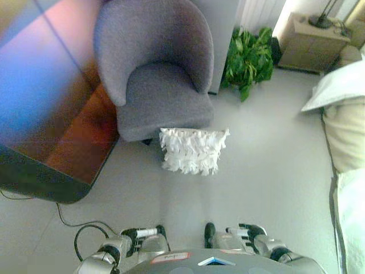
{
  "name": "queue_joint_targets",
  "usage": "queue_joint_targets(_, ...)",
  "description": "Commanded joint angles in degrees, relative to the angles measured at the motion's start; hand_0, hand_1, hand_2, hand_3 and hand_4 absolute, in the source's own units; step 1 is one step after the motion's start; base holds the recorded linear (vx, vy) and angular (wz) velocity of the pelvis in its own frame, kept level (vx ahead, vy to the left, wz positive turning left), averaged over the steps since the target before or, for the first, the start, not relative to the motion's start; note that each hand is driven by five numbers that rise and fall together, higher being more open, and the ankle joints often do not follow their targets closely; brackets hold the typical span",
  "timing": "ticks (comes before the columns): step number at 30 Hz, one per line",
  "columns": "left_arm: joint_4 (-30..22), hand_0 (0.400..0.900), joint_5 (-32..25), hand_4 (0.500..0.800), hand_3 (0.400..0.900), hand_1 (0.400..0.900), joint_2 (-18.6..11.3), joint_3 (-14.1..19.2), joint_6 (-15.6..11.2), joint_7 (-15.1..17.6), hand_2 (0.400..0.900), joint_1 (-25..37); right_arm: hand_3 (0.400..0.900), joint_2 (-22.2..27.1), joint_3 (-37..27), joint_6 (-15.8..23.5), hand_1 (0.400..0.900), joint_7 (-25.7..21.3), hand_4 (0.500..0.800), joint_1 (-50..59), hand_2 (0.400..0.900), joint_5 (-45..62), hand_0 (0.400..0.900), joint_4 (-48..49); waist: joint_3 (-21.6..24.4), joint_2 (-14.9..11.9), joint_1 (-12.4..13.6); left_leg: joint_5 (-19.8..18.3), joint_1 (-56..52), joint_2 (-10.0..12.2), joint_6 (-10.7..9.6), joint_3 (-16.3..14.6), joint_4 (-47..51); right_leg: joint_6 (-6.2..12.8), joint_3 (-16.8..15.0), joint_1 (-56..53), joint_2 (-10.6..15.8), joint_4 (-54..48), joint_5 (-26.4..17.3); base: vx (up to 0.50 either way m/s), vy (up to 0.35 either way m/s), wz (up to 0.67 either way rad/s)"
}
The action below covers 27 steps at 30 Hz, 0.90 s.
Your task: Pick up the pillow and put it on the sofa.
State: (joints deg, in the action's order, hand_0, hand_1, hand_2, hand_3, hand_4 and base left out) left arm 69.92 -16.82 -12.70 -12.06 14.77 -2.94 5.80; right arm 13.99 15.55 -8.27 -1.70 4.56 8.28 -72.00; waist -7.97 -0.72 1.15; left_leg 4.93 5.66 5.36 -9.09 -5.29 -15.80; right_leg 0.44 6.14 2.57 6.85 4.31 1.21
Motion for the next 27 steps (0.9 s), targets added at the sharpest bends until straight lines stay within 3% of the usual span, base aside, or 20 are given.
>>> queue_joint_targets(1,4.0,0.9,-2.2,0.8,0.9,0.9,2.1,-1.3,3.1,1.4,0.9,-7.2,0.9,3.1,2.7,0.3,0.9,1.3,0.8,0.0,0.9,-3.6,0.9,-1.1,-2.9,1.3,1.7,0.3,8.0,-2.3,4.4,0.4,-0.2,2.37,0.5,-4.3,-2.6,-1.6,1.5,0.4,0.157,-0.57)
queue_joint_targets(5,5.2,0.9,-3.8,0.8,0.9,0.9,1.8,1.5,3.5,1.7,0.9,-9.7,0.9,3.8,3.1,0.8,0.9,2.8,0.8,0.6,0.9,-5.5,0.9,-0.6,-4.4,2.5,5.3,9.6,12.9,0.0,2.0,3.4,11.0,2.51,-2.1,-10.3,-3.5,-3.1,4.6,0.49,0.145,-0.6)
queue_joint_targets(8,5.6,0.9,-4.9,0.8,0.9,0.9,1.9,3.0,4.1,2.7,0.9,-10.3,0.9,4.0,3.6,2.1,0.9,3.4,0.8,0.6,0.9,-6.4,0.9,0.4,-5.2,2.0,7.5,10.4,16.2,2.1,1.3,0.7,17.4,2.81,-2.1,-14.7,-1.9,-2.4,8.2,0.51,0.184,-0.44)
queue_joint_targets(11,6.0,0.9,-6.9,0.8,0.9,0.9,2.1,4.2,3.5,3.4,0.9,-10.9,0.9,3.8,4.5,2.9,0.9,3.8,0.8,1.1,0.9,-7.4,0.9,0.9,-4.6,3.4,8.9,11.8,18.2,4.5,0.1,-1.4,18.6,3.55,-2.2,-18.5,-1.1,0.6,14.4,0.58,0.271,-0.36)
queue_joint_targets(12,5.7,0.9,-7.0,0.8,0.9,0.9,1.9,5.7,4.0,3.5,0.9,-11.4,0.9,3.3,4.6,3.5,0.9,3.8,0.8,1.4,0.9,-8.2,0.9,0.3,-3.6,3.5,9.3,9.2,16.9,4.4,0.7,-2.5,19.3,4.74,-2.0,-20.0,0.0,2.0,15.3,0.57,0.273,-0.32)
queue_joint_targets(14,6.6,0.9,-6.1,0.8,0.9,0.9,1.4,7.0,4.1,3.4,0.9,-11.8,0.9,2.5,4.3,3.4,0.9,3.7,0.8,1.9,0.9,-9.3,0.9,-0.5,-2.3,3.2,10.1,8.2,15.0,4.3,1.0,-2.4,19.0,5.88,-1.6,-21.9,1.2,4.0,16.4,0.66,0.322,-0.22)
queue_joint_targets(15,6.7,0.9,-5.0,0.8,0.9,0.9,0.6,7.9,4.0,3.2,0.9,-11.7,0.9,1.9,3.9,2.3,0.9,4.2,0.8,1.7,0.9,-9.3,0.9,-0.3,-1.3,2.9,10.5,8.6,15.3,3.6,1.5,-2.1,12.1,6.4,-1.9,-24.4,1.7,5.8,17.2,0.68,0.323,0.03)
queue_joint_targets(17,6.5,0.9,-4.0,0.8,0.9,0.9,-0.9,8.2,5.1,2.4,0.9,-10.8,0.9,1.2,3.4,1.4,0.9,5.2,0.8,1.2,0.9,-11.1,0.9,-0.5,0.3,1.3,10.9,6.2,15.8,2.6,3.5,-3.4,7.9,7.62,-0.2,-25.0,3.7,8.9,13.6,0.57,0.313,0.21)
queue_joint_targets(18,6.6,0.9,-4.4,0.8,0.9,0.9,-1.5,8.1,5.7,2.3,0.9,-9.9,0.9,0.8,3.0,1.2,0.9,5.1,0.8,1.2,0.9,-11.4,0.9,-1.0,0.9,0.4,11.0,4.0,14.4,1.6,5.4,-4.0,7.9,8.58,1.5,-23.3,6.4,13.1,7.6,0.5,0.344,0.2)
queue_joint_targets(19,7.1,0.9,-4.8,0.8,0.9,0.9,-1.8,7.8,5.3,2.3,0.9,-9.1,0.9,0.8,2.6,0.7,0.9,5.0,0.8,1.2,0.9,-11.0,0.9,-1.0,1.1,-0.2,11.1,2.4,13.0,0.5,6.8,-3.7,7.9,8.88,2.3,-21.5,8.9,17.6,2.8,0.45,0.325,0.18)
queue_joint_targets(21,7.8,0.9,-3.8,0.8,0.9,0.9,-2.5,7.2,5.3,1.8,0.9,-7.3,0.9,0.8,1.9,0.5,0.9,4.9,0.8,1.0,0.9,-12.4,0.9,-1.0,1.8,-0.4,10.7,0.4,10.2,-0.9,8.8,-4.3,8.4,8.31,2.2,-18.0,10.7,23.9,-1.2,0.48,0.285,0.25)
queue_joint_targets(24,7.8,0.9,-4.8,0.8,0.9,0.9,-3.7,5.5,6.0,2.8,0.9,-5.6,0.9,0.7,2.7,2.4,0.9,4.5,0.8,0.8,0.9,-12.4,0.9,-0.7,2.3,-1.0,9.7,-1.5,6.6,-2.1,10.3,-5.2,9.5,7.43,3.6,-12.9,11.6,26.1,-1.7,0.42,0.111,0.04)
queue_joint_targets(27,7.8,0.9,-6.5,0.8,0.9,0.9,-4.6,3.8,7.2,4.1,0.9,-2.7,0.9,0.6,4.0,4.3,0.9,2.4,0.8,2.8,0.9,-14.2,0.9,-0.5,2.0,-0.9,8.7,-2.3,5.0,-1.4,10.0,-6.7,9.8,6.79,6.7,-6.5,9.5,17.9,1.7,0.21,-0.155,-0.13)
